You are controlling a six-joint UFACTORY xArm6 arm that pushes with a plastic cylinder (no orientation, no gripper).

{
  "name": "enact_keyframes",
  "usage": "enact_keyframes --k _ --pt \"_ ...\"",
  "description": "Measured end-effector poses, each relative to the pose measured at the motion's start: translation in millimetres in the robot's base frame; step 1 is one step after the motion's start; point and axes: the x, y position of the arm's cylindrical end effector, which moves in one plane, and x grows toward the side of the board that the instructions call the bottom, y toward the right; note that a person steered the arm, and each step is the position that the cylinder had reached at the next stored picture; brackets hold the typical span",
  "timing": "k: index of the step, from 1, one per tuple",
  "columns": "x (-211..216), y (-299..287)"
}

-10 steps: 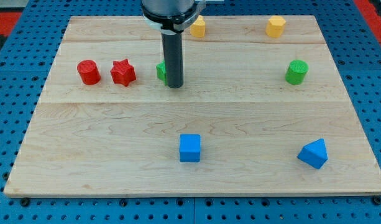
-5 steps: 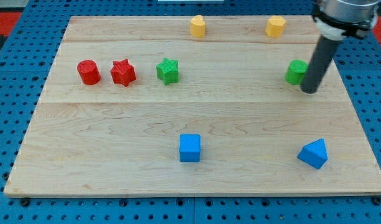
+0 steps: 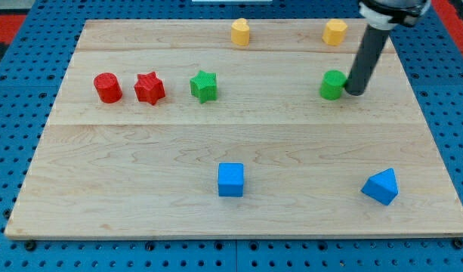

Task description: Slide the green circle to the center

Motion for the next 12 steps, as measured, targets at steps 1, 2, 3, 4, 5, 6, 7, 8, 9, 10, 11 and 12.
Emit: enact_keyframes --k 1,2,3,4,5,6,7,8,9,10,11,12 --pt "3 -25" --pt "3 -19" --pt "3 -19" --pt "-11 -12" --pt "-57 9" --pt "-63 3" --pt "-45 8" --pt "-30 8" --pt "-28 -3" --pt "-28 -28" --pt "-28 -40" --pt "-25 -65"
